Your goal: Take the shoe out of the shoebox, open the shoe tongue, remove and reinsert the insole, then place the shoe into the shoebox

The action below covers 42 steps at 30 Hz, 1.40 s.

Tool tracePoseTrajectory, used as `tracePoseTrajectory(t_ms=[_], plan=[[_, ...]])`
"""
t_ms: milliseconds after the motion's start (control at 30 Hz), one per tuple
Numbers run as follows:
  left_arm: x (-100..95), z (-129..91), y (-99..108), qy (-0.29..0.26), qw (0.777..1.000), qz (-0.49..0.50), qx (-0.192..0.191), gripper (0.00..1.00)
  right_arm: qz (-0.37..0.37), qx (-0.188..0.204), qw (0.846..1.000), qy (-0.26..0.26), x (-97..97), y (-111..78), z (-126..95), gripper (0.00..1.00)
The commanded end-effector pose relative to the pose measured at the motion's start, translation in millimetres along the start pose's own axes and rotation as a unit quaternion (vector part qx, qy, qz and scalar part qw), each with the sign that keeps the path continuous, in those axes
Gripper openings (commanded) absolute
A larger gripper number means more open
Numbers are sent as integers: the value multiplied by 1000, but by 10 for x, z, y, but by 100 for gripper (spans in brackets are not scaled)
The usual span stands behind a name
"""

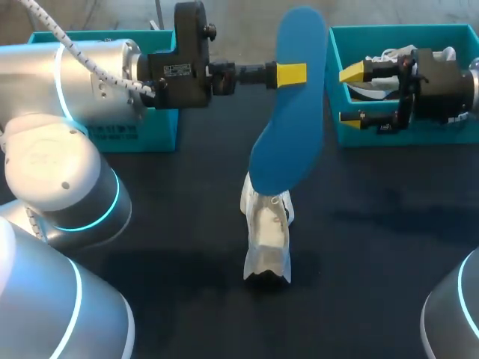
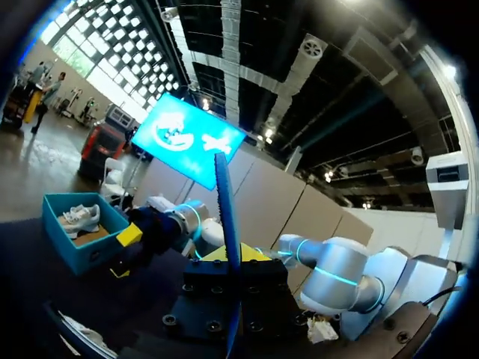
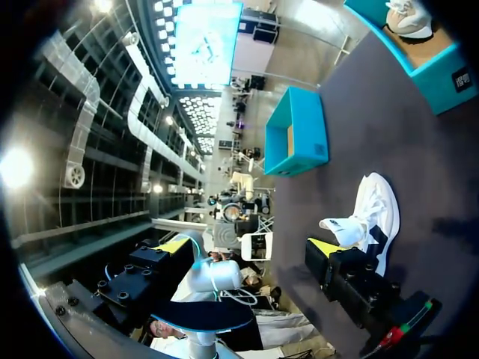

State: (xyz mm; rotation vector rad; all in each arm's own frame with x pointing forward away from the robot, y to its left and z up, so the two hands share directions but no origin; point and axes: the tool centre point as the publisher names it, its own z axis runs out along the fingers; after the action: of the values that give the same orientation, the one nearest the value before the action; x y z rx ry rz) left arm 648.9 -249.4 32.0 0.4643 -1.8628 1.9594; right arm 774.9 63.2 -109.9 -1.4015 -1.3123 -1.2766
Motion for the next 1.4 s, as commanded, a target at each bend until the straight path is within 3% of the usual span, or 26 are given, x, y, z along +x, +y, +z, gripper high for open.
tracePoseTrajectory(t_ms=[33,133,167,267,800,867,933,967,1000,1033,1200,1267,1400], plan=[[-25,-100,-23,5,975,219,-46,0,0,0,1000,0,-3,13,20,100],[-27,-119,-51,5,955,289,-70,0,0,0,1000,0,-3,13,20,100],[-36,-134,-49,8,938,335,-91,0,0,0,1000,0,-3,13,20,100],[-58,-178,-40,12,912,399,-95,0,0,0,1000,0,-3,13,20,100],[-58,-178,-40,12,912,399,-95,0,0,0,1000,0,-3,13,20,100],[-115,-173,105,13,858,487,-162,0,0,0,1000,0,-3,13,20,100],[-215,-203,244,15,783,579,-228,0,0,0,1000,0,-3,13,20,100],[-240,-213,271,7,774,591,-227,0,0,0,1000,0,-3,13,20,100],[-266,-223,311,7,738,630,-241,0,0,0,1000,0,-3,13,20,100],[-275,-228,337,3,734,638,-233,0,0,0,1000,0,-3,13,20,100],[-331,-248,394,-28,648,732,-208,0,0,0,1000,0,-3,13,20,100],[-340,-253,406,-29,626,753,-200,0,0,0,1000,0,-3,13,20,100],[-361,-294,439,-24,548,817,-180,0,0,0,1000,0,-3,13,20,100]])
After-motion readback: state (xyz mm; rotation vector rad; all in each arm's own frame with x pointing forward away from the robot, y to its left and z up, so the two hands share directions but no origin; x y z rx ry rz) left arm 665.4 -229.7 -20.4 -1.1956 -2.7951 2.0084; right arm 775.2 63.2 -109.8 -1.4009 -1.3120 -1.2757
